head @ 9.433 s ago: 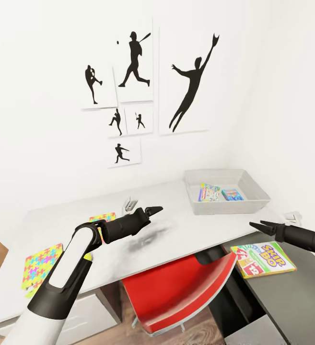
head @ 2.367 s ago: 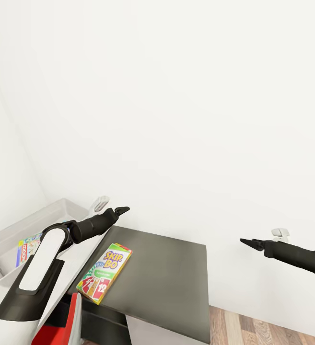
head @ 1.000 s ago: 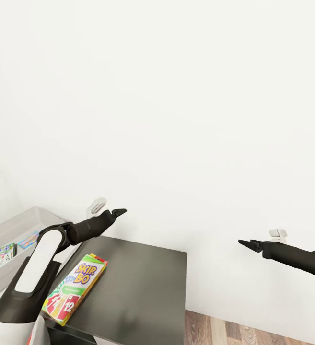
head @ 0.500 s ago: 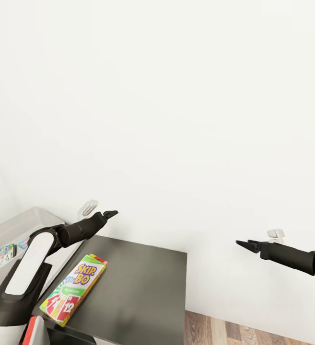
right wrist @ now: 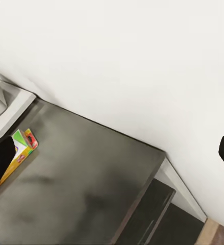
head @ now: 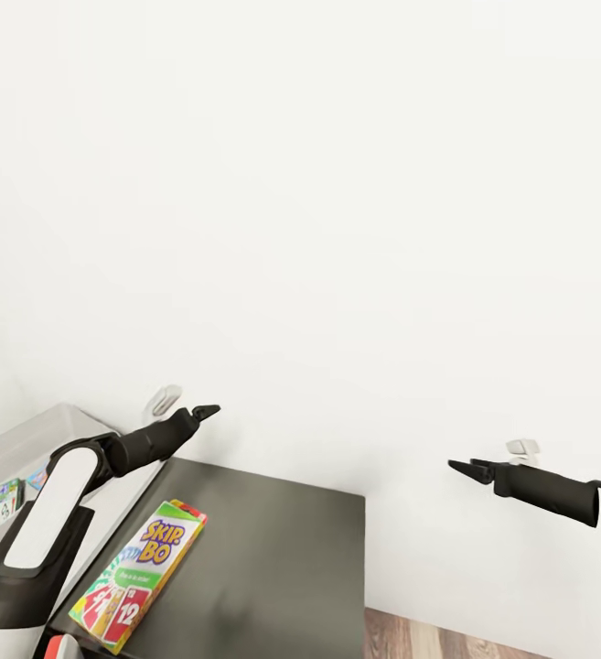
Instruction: Put all the toys in the child's room - the three board games (two on the bed and one on the table), the two jigsaw puzzles on the table, and the tennis ball on the table - inside the toy box on the table in the child's room.
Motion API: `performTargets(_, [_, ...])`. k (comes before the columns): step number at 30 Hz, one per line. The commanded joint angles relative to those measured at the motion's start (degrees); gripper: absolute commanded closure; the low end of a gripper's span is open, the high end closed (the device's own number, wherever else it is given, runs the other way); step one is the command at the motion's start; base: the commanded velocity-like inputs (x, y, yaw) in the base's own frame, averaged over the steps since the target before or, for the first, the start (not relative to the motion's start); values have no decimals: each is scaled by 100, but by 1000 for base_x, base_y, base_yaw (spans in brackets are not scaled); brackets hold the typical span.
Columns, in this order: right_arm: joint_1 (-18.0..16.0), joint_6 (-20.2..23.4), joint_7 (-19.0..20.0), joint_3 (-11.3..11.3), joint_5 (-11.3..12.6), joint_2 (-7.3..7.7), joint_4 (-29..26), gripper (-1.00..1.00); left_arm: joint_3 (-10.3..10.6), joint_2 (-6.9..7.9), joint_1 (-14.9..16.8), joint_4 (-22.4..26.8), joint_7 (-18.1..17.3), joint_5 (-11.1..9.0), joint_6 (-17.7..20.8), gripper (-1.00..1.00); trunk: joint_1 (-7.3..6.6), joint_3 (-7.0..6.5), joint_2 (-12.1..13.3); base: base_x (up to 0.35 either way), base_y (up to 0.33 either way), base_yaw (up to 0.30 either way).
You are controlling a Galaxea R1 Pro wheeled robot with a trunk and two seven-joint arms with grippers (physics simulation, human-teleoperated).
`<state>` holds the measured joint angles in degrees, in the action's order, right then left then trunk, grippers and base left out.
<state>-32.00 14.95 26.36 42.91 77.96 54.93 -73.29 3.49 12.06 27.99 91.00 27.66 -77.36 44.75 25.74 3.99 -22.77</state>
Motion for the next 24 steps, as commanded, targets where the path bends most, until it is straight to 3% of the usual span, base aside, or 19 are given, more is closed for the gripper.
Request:
performTargets(1, [-17, 19, 7, 23, 52, -8, 3, -100, 3, 5, 4, 6, 60, -60, -4, -100, 5, 14, -14, 36, 15, 0])
performTargets(17, [8, -1, 25, 25, -133, -177, -21, -100, -5, 8, -12, -61, 73, -68, -10, -100, 5, 14, -14, 9, 4, 0])
performTargets(20, [-92, -51, 123, 122, -71, -126, -119, -100, 92, 101, 86, 37, 6, -172, 85, -100, 5, 14, -15, 0, 0, 0])
performTargets(24, [-223, -50, 239, 144, -76, -127, -248, -100, 186, 99, 133, 165, 2, -183, 209, -100, 5, 14, -15, 0, 0, 0])
